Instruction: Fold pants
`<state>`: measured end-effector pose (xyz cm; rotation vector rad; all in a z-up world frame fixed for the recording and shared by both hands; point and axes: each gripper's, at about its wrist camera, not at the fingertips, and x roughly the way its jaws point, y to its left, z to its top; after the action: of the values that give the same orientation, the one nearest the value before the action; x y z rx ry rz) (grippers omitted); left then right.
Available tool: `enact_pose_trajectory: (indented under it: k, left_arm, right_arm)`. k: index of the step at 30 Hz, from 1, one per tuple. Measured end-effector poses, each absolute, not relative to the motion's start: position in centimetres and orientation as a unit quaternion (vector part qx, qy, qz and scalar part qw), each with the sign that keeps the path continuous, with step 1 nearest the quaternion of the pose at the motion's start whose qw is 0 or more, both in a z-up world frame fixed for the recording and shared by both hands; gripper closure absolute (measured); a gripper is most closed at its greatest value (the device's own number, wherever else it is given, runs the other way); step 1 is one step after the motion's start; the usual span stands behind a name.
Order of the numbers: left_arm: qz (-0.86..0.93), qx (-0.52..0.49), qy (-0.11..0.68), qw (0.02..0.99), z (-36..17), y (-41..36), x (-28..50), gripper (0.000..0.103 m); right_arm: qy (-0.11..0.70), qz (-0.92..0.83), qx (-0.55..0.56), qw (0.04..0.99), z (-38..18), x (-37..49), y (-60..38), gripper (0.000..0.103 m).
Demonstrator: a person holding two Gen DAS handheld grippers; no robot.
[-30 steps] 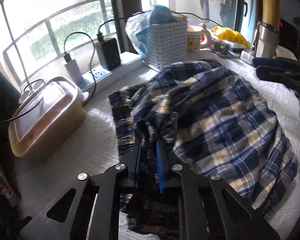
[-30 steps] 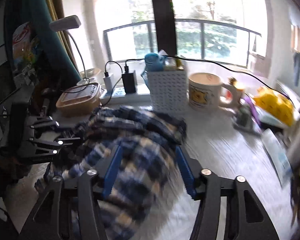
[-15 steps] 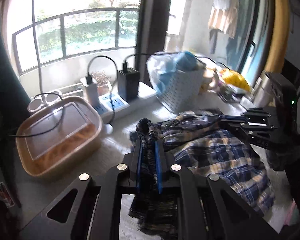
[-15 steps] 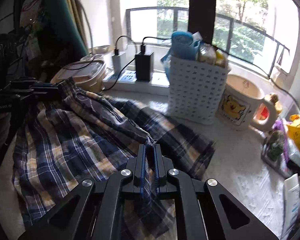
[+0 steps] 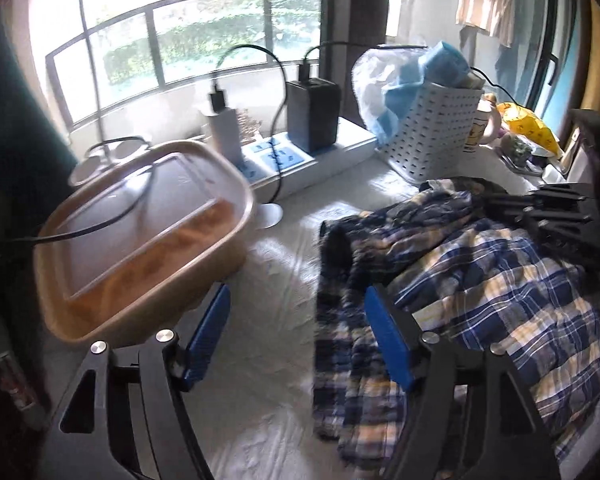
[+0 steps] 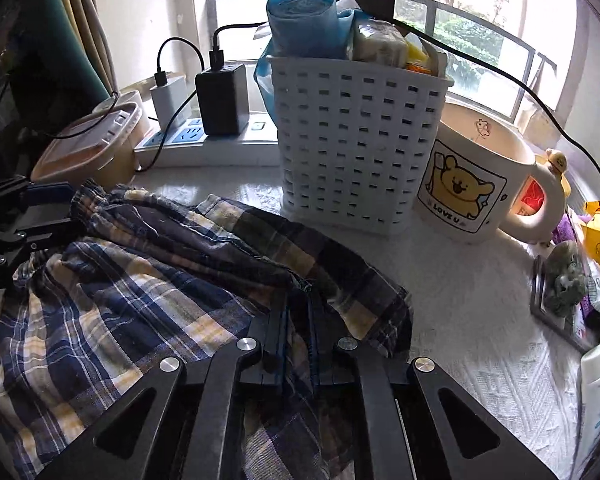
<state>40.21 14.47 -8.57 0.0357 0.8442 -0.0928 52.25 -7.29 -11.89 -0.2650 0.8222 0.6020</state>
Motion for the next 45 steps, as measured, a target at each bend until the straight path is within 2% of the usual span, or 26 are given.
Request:
enact_pose_trajectory:
  k: [2, 4, 5, 6, 7, 8, 13, 18, 21, 27, 29, 30, 32, 39, 41, 42, 45]
  left_arm:
    - [-0.052, 0.010, 0.397, 0.916, -7.4, 14.7, 38.9, 0.030]
    - [-0.066, -0.007, 0.384, 0.921, -6.4, 15.1, 37.0, 0.025]
    - [-0.073, -0.017, 0.379, 0.922, -6.1, 15.2, 36.3, 0.021]
    - [-0.085, -0.030, 0.377, 0.922, -6.0, 15.3, 35.5, 0.018]
    - [-0.096, -0.039, 0.378, 0.920, -6.1, 15.3, 34.8, 0.017]
    - [-0.103, -0.044, 0.381, 0.918, -6.3, 15.3, 34.3, 0.017]
    - [-0.085, -0.064, 0.405, 0.908, -8.0, 15.6, 32.8, 0.017]
    - [-0.059, -0.076, 0.393, 0.914, -7.2, 16.3, 30.1, 0.017]
    - [-0.052, -0.077, 0.382, 0.920, -6.3, 16.5, 28.0, 0.017]
    - [-0.039, -0.082, 0.386, 0.918, -6.8, 17.2, 24.6, 0.017]
    - [-0.039, -0.083, 0.392, 0.916, -7.1, 17.3, 24.0, 0.017]
    - [-0.038, -0.082, 0.393, 0.915, -7.1, 17.4, 23.7, 0.017]
    - [-0.036, -0.080, 0.394, 0.915, -7.1, 17.5, 23.4, 0.017]
    - [-0.032, -0.084, 0.390, 0.917, -7.0, 17.7, 23.0, 0.017]
    - [-0.033, -0.086, 0.391, 0.916, -7.1, 17.4, 22.9, 0.017]
    - [-0.034, -0.086, 0.392, 0.915, -7.2, 17.2, 23.0, 0.017]
    - [-0.036, -0.085, 0.395, 0.914, -7.2, 16.6, 22.9, 0.017]
  right_arm:
    - [0.386, 0.291, -0.111, 0.868, -10.4, 51.4, -8.4, 0.092]
    - [0.368, 0.284, -0.100, 0.880, -8.7, 49.9, -9.7, 0.080]
    - [0.358, 0.277, -0.093, 0.887, -7.8, 49.0, -10.5, 0.067]
    - [0.350, 0.273, -0.085, 0.892, -7.2, 48.1, -11.3, 0.051]
    - [0.344, 0.273, -0.075, 0.895, -6.6, 46.9, -12.1, 0.035]
    - [0.339, 0.274, -0.068, 0.897, -6.1, 45.7, -12.9, 0.032]
    - [0.329, 0.301, -0.070, 0.892, -5.5, 39.1, -13.5, 0.031]
    - [0.319, 0.347, -0.143, 0.870, -7.3, 33.1, -8.7, 0.032]
    - [0.332, 0.362, -0.161, 0.856, -8.8, 31.7, -6.1, 0.046]
    - [0.321, 0.336, -0.224, 0.857, -11.3, 31.2, -1.9, 0.053]
    - [0.319, 0.302, -0.259, 0.860, -12.7, 31.6, -1.1, 0.063]
    - [0.322, 0.295, -0.263, 0.860, -13.0, 31.7, -1.2, 0.071]
    - [0.325, 0.284, -0.268, 0.861, -13.4, 31.9, -1.6, 0.078]
    - [0.309, 0.282, -0.292, 0.860, -12.7, 29.5, -2.6, 0.078]
    - [0.308, 0.274, -0.313, 0.856, -13.4, 29.2, -2.5, 0.065]
    - [0.308, 0.275, -0.315, 0.854, -13.8, 29.2, -2.6, 0.055]
    - [0.301, 0.267, -0.324, 0.856, -14.6, 29.8, -2.5, 0.052]
